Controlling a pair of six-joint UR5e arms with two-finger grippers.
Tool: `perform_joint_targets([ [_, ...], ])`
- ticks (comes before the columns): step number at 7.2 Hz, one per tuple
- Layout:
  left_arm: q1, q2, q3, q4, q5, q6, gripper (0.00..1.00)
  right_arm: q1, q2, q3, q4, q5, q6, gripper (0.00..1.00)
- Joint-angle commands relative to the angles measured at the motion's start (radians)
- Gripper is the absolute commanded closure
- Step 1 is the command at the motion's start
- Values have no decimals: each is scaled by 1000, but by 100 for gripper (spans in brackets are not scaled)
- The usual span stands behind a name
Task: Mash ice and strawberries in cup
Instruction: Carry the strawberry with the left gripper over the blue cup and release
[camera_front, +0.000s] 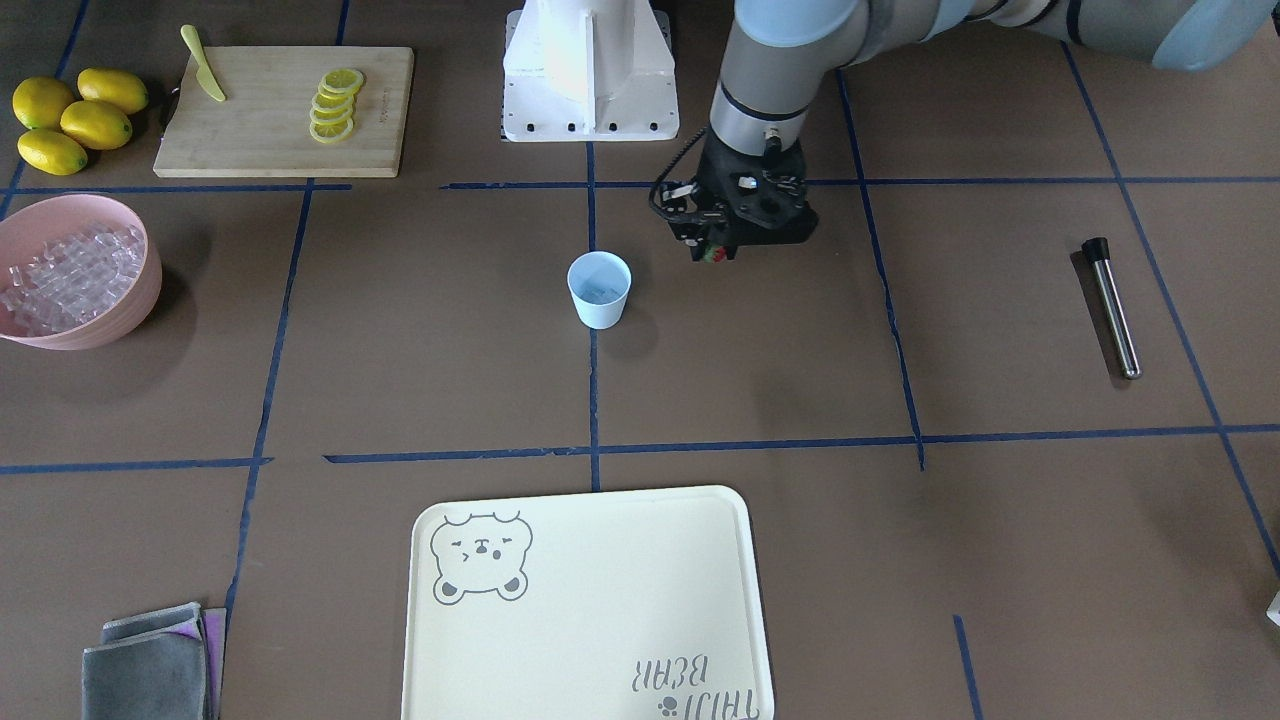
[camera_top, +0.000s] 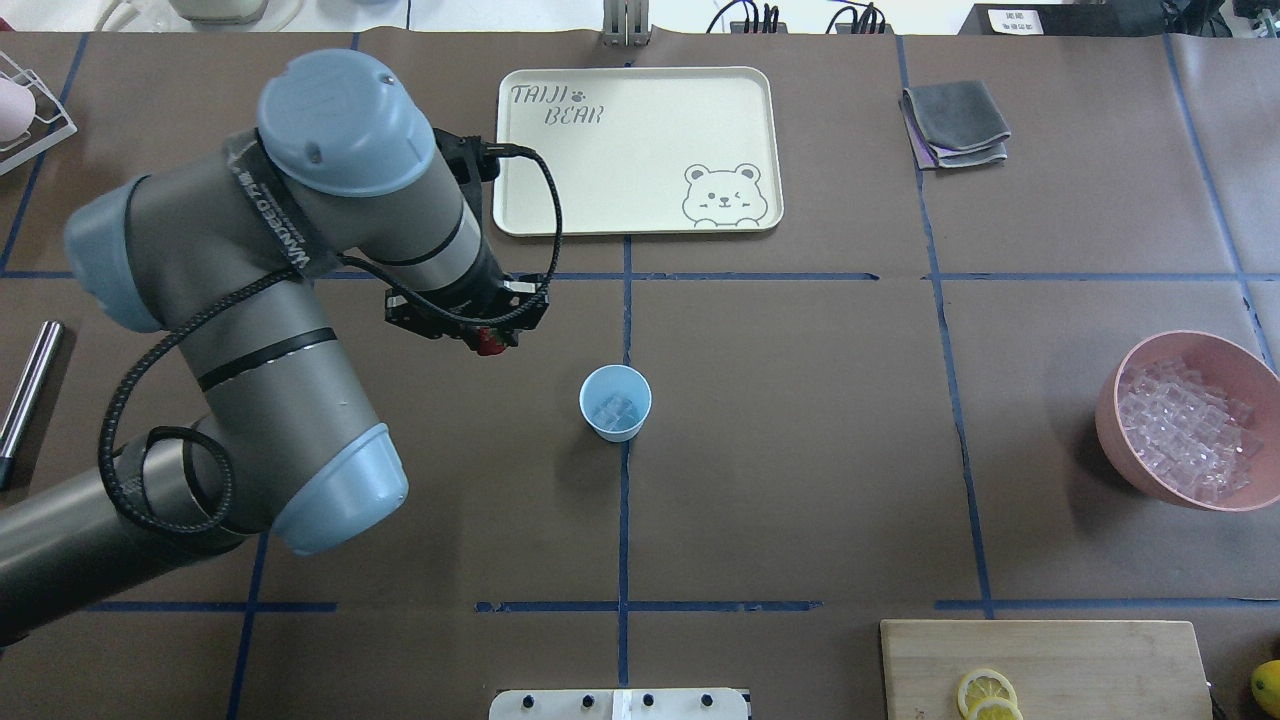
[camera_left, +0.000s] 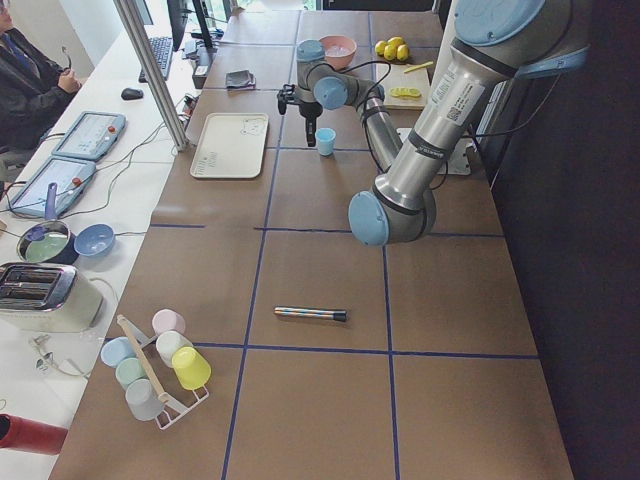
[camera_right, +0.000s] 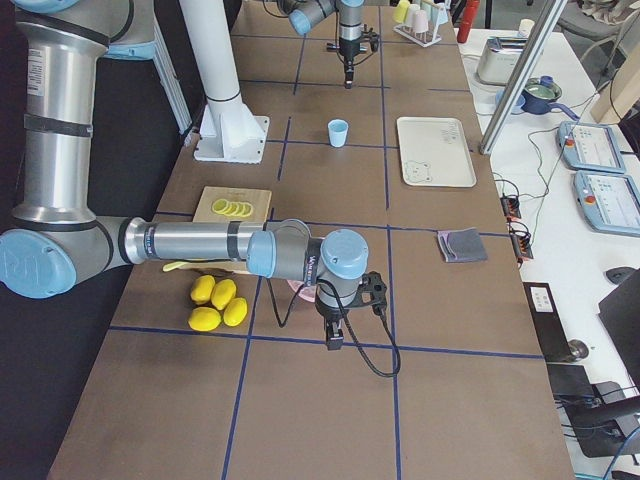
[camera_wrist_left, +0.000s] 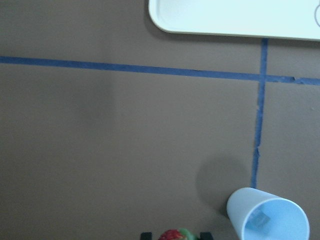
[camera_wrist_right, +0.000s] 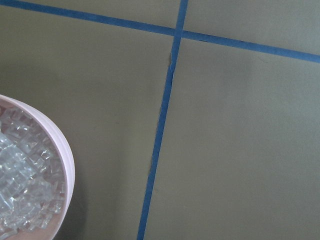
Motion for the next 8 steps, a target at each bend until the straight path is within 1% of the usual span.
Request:
perform_joint_targets([
  [1,82,-121,112,-2,81,-96,94,0,0,-1,0,0,0,1],
  [2,87,-157,155,-4,87,-114,94,0,0,-1,0,0,0,1],
  [4,118,-169,163,-5,103,-132,90,0,0,-1,0,0,0,1],
  [5,122,-168,163,-5,103,-132,74,0,0,-1,0,0,0,1],
  [6,122,-163,162,-5,103,-122,16,0,0,-1,0,0,-2,1],
  [7,122,-163,162,-5,103,-121,1,0,0,-1,0,0,-2,1],
  [8,122,-163,162,-7,103,-119,1,0,0,-1,0,0,-2,1],
])
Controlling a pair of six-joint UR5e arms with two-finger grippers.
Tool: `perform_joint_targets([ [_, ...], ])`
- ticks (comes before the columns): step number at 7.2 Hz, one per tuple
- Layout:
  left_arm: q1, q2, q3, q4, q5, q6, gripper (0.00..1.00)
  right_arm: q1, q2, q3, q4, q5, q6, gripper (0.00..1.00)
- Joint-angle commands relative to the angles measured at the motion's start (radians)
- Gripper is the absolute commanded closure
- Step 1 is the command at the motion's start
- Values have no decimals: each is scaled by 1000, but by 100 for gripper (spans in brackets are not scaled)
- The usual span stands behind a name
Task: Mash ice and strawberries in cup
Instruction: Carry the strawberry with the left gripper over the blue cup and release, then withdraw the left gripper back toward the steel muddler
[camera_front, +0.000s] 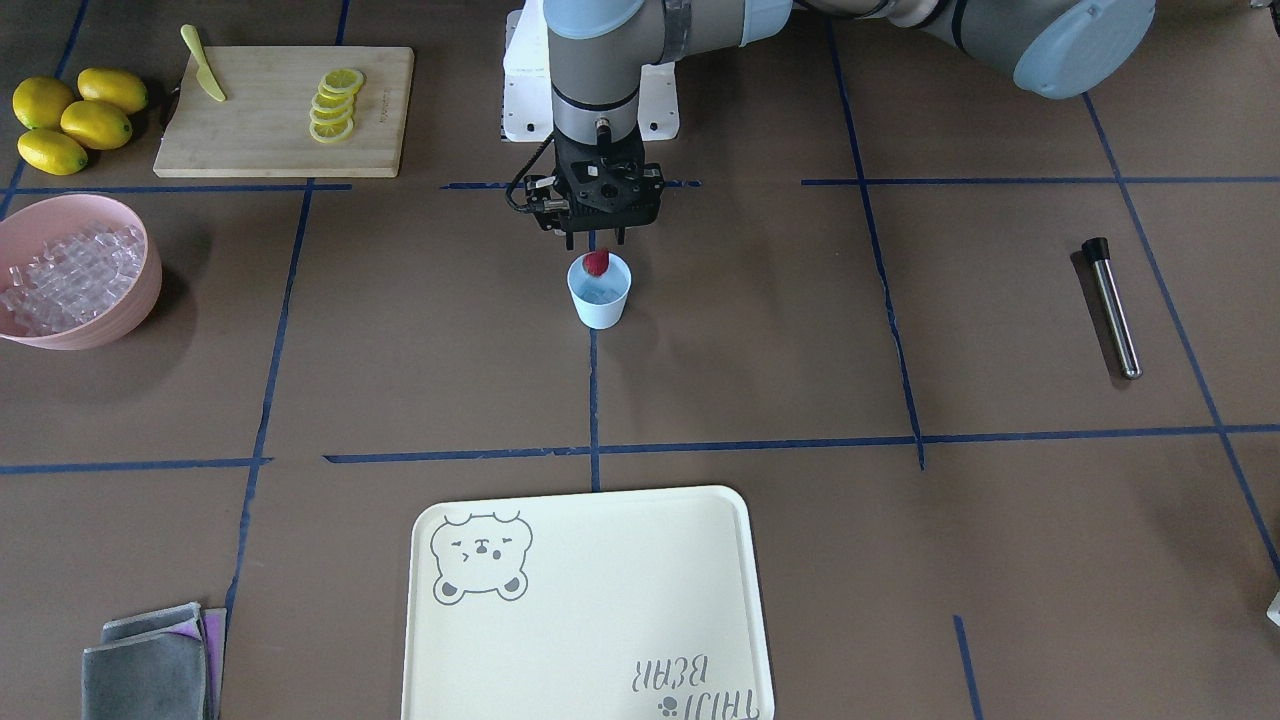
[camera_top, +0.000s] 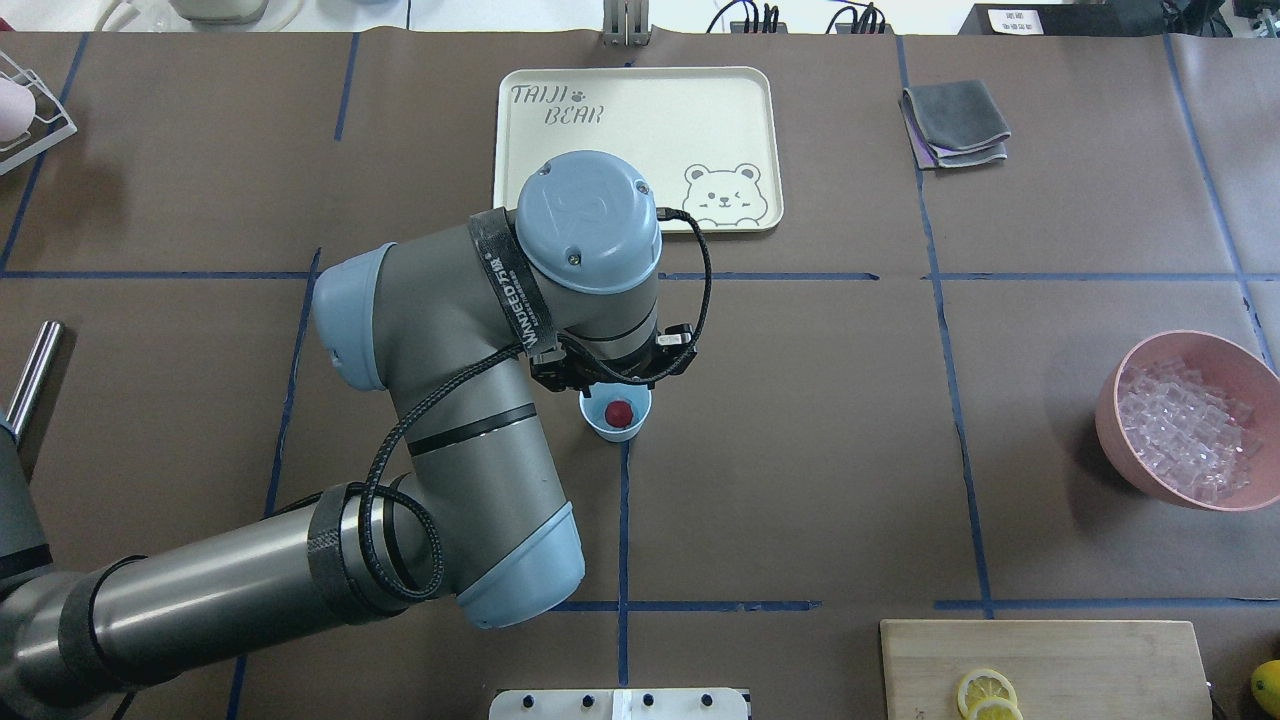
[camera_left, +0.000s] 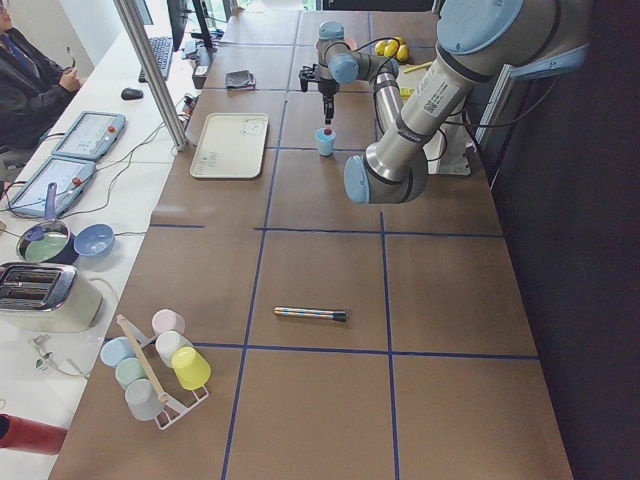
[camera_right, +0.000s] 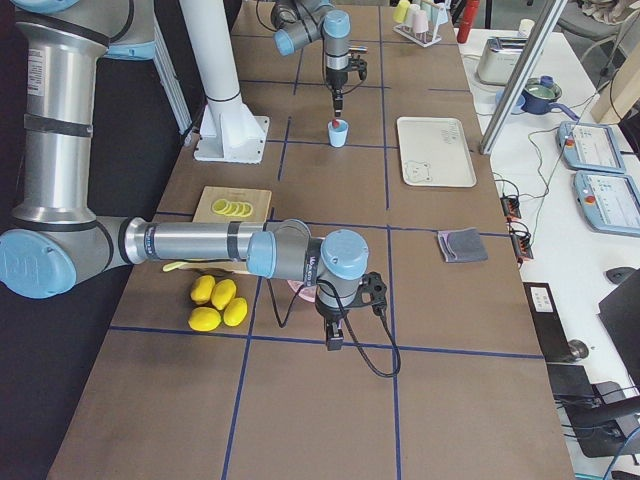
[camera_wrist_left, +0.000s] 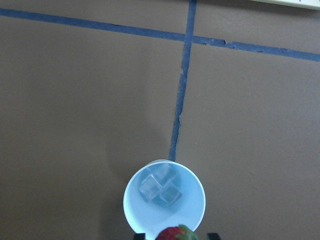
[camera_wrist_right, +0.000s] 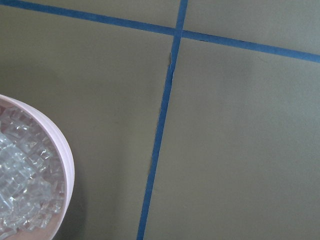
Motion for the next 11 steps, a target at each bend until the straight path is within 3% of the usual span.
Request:
perform_joint_targets([
  [1,1,2,-5,0,0,4,1,0,0,0,0,0,0,1],
  [2,-5,28,-29,3,-3,51,1,0,-2,5,0,0,1,1],
  [4,-94,211,-177,8,-29,284,1,0,0,5,0,0,0,1],
  [6,-308,424,-265,5,-250,628,1,0,-2,8,3,-2,-2,1],
  [9,-610,704,-281,-1,-355,1105,1,3,-2,3,78,-38,0,1],
  [11,-697,834,-284,-16,-396,1168,1,3,-2,2,78,-37,6,1],
])
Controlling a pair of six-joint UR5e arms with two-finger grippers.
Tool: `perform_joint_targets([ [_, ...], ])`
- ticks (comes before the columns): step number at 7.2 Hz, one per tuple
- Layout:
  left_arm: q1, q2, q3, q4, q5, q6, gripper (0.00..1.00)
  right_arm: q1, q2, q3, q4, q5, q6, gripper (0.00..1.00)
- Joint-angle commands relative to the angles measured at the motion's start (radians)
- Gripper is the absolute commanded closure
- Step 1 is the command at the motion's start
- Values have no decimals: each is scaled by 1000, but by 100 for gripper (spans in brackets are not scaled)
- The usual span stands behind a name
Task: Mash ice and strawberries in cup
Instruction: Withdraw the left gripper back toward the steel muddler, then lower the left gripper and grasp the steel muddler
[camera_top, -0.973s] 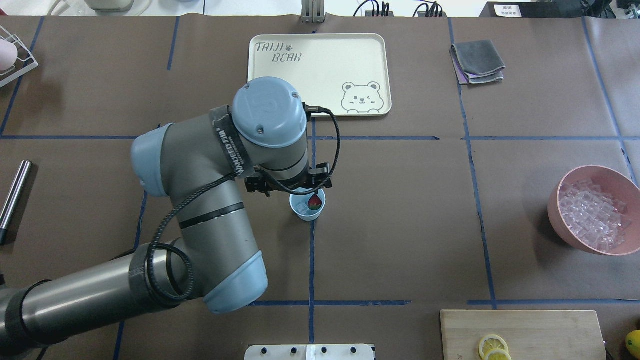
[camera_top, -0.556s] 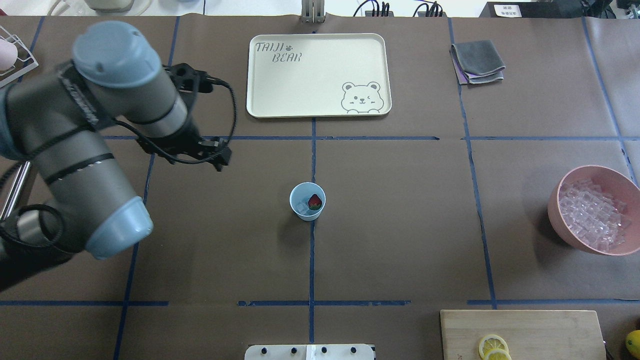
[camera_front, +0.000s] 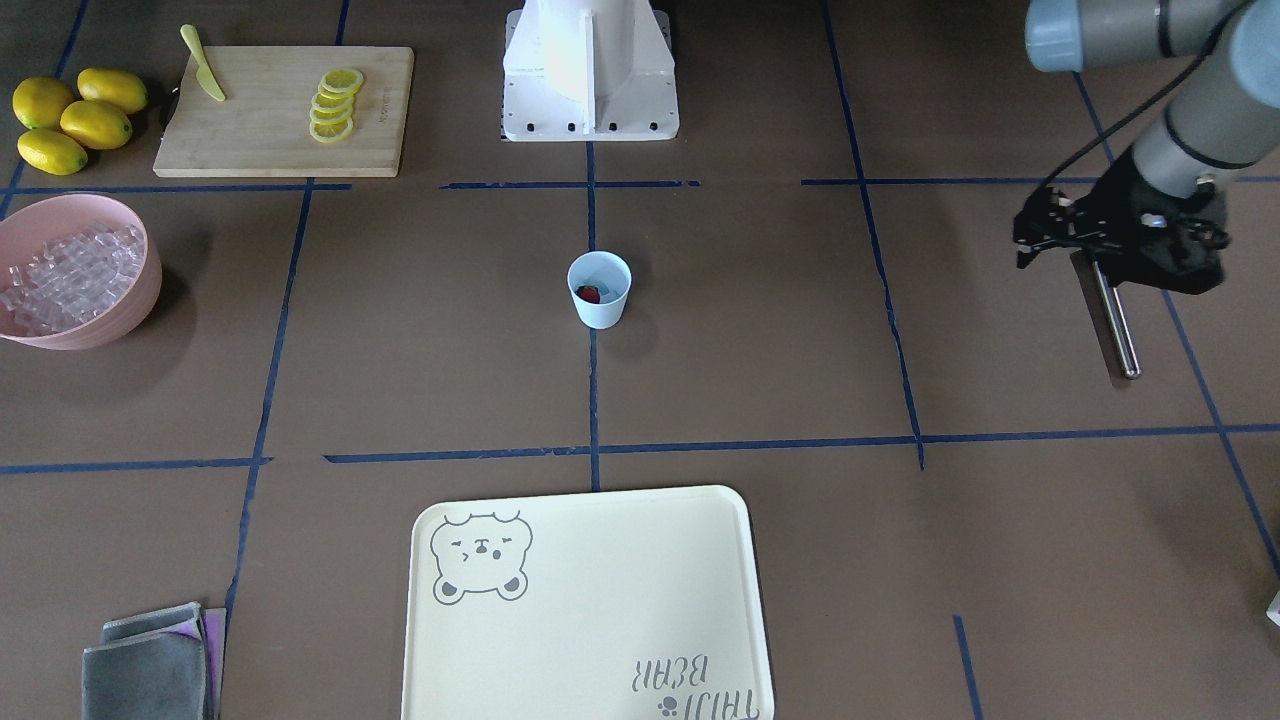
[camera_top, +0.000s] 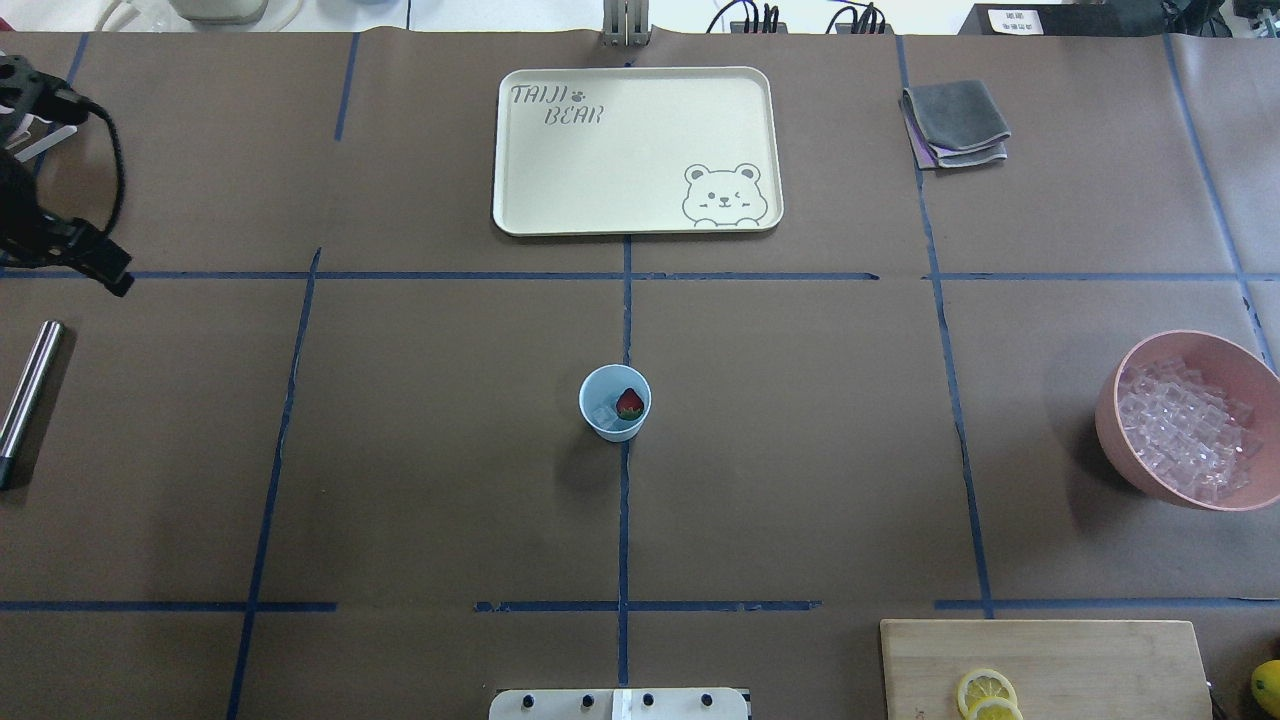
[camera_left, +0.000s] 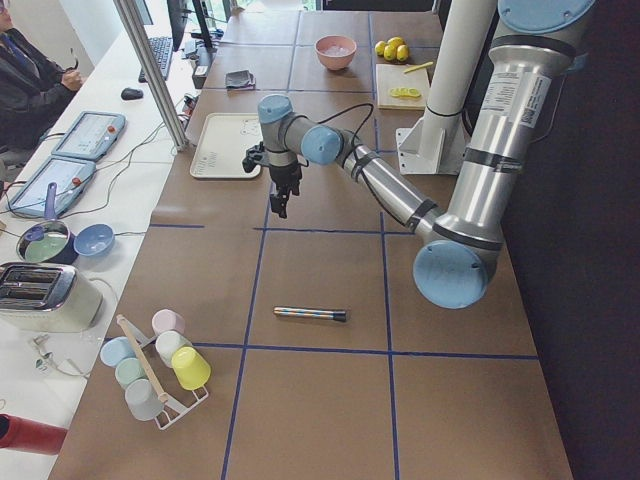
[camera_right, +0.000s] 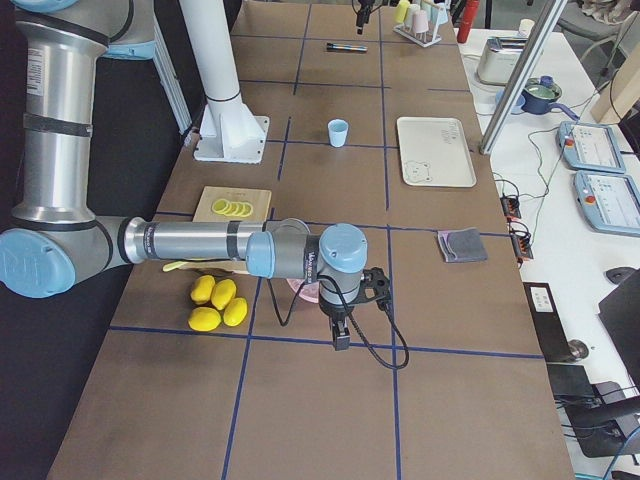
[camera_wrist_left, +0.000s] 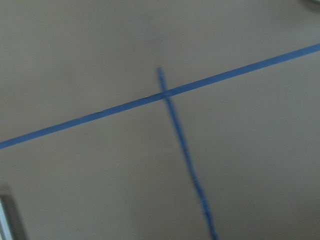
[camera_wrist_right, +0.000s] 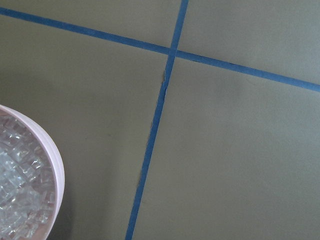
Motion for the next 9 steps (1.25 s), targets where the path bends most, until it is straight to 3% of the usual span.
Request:
perform_joint_targets([
  [1,-48,122,39,-102,-21,51,1,0,-1,-1,3,-1,3,1],
  [2,-48,191,100,-285,-23,48,1,0,-1,-1,3,-1,3,1],
  [3,-48,205,186,-392,-24,42,1,0,-1,-3,3,-1,3,1],
  [5,-45,188,333,-588,-23,-82,1,0,-2,-3,3,1,5,1],
  [6,-41,170,453,-732,-23,-158,4,0,-2,-3,3,1,3,1],
  [7,-39,131,536,-825,-21,-242,4,0,-2,-3,3,1,3,1],
  [9,-36,112,580,-844,-21,-268,4,0,-2,-1,3,1,3,1],
])
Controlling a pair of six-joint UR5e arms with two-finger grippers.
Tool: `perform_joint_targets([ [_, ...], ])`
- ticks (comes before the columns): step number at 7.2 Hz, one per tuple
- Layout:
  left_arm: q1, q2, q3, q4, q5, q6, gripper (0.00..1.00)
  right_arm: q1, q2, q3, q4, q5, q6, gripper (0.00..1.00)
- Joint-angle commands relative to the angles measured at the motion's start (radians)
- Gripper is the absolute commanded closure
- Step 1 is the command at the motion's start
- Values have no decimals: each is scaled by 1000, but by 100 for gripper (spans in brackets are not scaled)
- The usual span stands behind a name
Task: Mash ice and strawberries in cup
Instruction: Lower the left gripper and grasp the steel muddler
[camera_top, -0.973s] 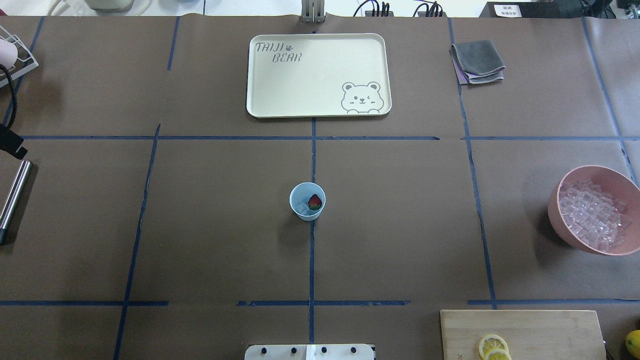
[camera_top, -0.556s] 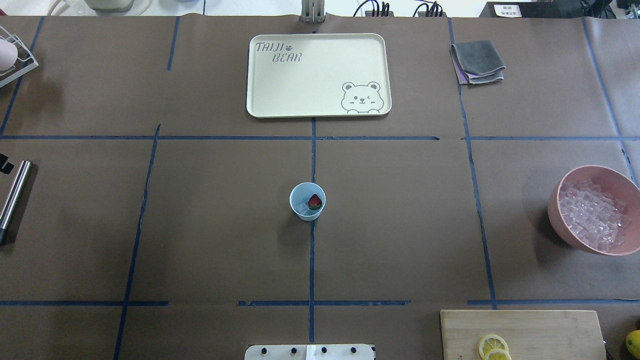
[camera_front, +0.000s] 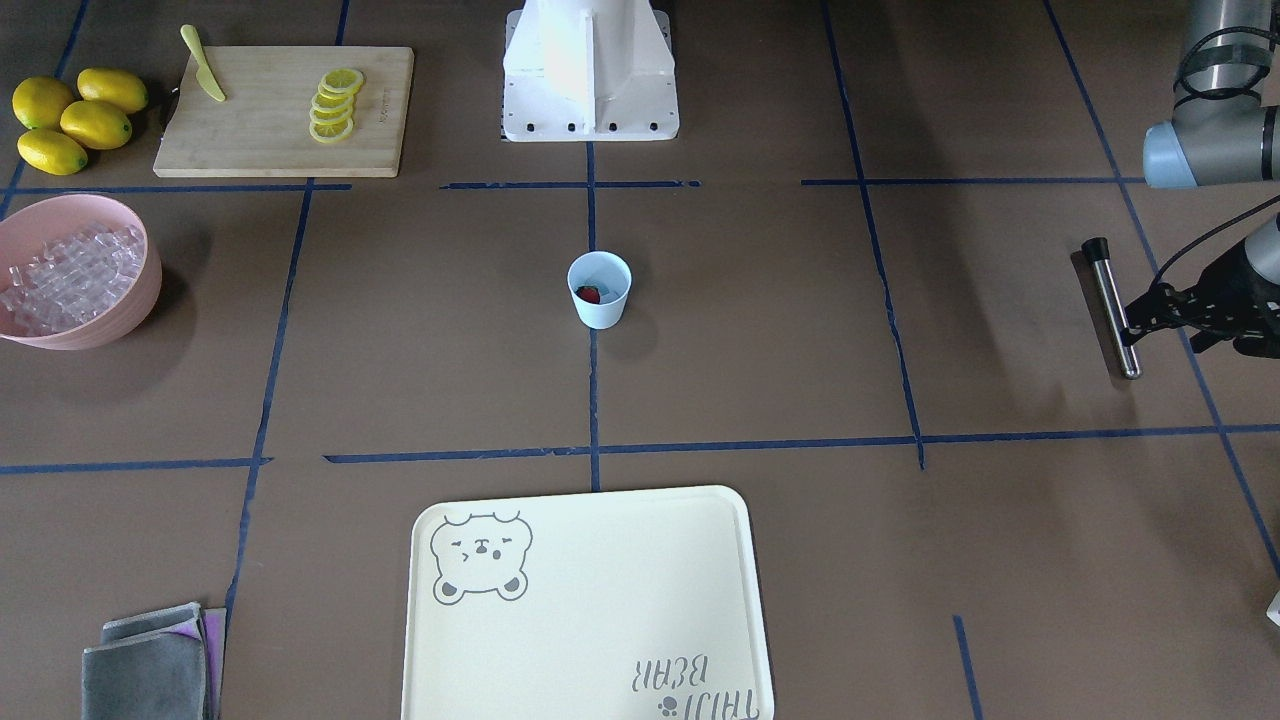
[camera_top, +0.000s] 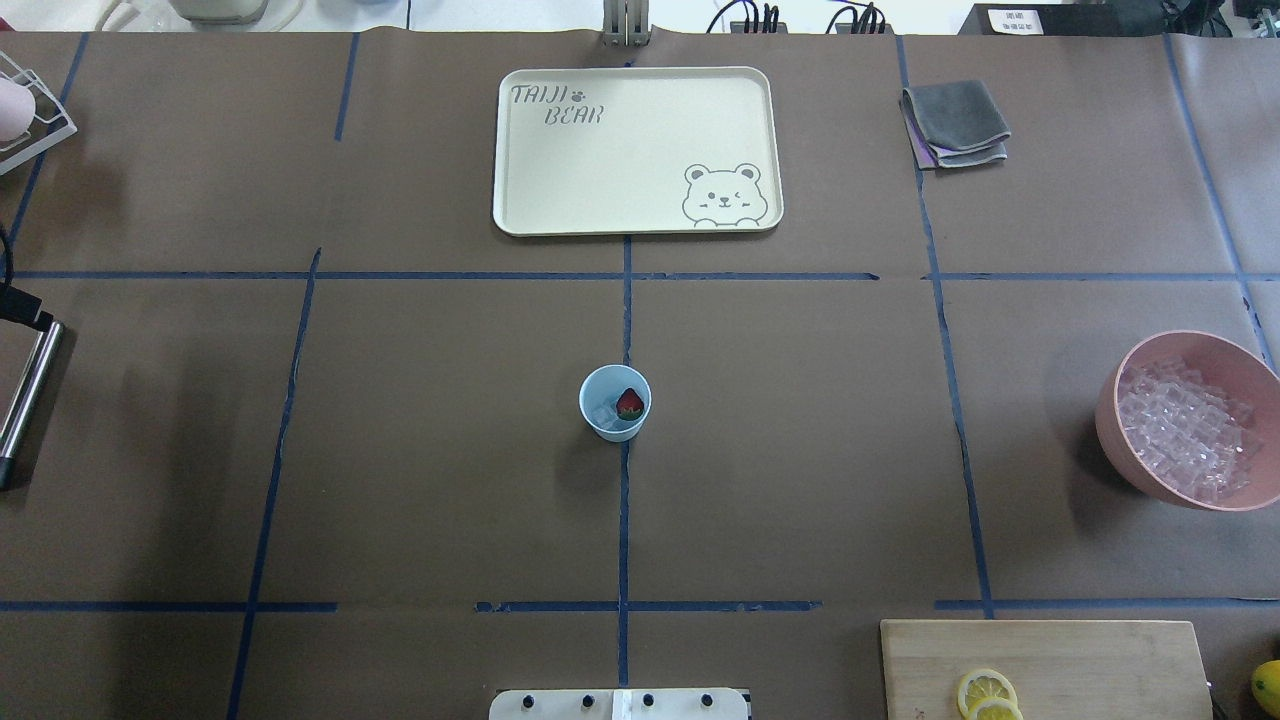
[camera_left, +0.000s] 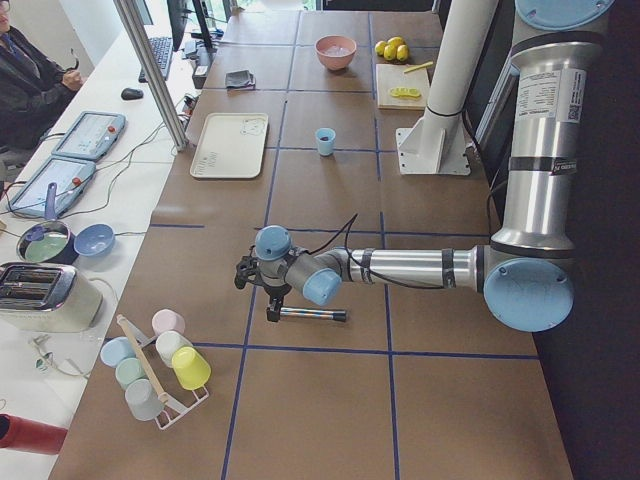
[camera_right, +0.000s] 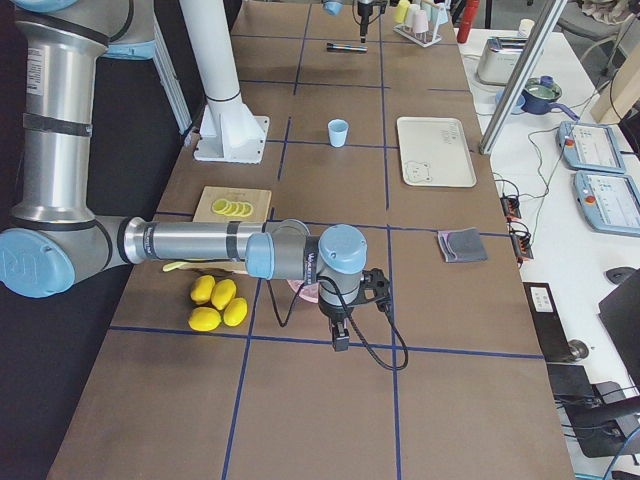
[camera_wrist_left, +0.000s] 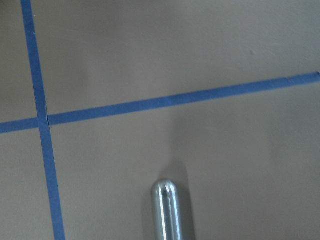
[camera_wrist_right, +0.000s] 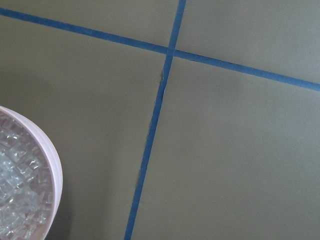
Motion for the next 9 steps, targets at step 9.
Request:
perform_joint_targets([
  [9,83,-5,42,-28,5,-74,14,0,-8,0,0,-1,-2,1],
])
